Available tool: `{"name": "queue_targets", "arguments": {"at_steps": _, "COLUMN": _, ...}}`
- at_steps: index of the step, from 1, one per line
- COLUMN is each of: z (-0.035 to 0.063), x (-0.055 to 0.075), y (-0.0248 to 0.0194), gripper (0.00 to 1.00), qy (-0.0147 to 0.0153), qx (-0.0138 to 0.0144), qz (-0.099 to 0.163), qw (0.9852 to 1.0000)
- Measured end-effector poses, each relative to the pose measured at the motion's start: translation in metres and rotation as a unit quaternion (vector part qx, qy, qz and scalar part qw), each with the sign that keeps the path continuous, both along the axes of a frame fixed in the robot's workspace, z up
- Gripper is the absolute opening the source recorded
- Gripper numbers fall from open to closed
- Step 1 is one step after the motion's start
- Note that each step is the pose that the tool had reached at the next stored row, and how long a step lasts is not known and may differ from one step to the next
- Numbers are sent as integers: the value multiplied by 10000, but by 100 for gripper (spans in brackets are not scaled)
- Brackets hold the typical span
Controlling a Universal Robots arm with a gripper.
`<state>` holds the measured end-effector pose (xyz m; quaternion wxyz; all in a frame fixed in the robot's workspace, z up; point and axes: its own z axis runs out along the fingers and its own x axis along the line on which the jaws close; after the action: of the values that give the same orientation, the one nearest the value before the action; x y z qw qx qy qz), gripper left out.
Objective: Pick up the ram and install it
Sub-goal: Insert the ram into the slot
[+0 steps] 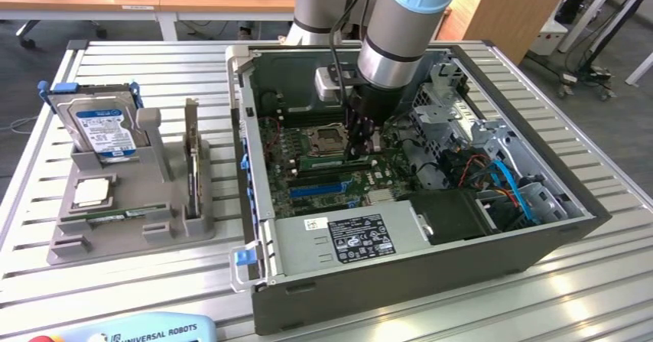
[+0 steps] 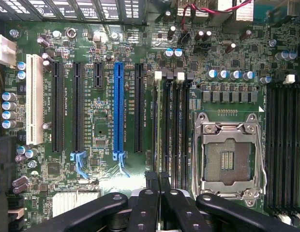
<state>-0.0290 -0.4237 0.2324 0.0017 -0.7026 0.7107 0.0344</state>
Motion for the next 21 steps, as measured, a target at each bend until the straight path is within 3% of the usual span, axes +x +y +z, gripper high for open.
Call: {"name": "queue_targets", "arguments": {"at_steps": 21, "z": -12, "x": -8, "y": 13, "gripper": 11, "qy": 0, "qx": 0, "qz": 0, "qw": 10000}}
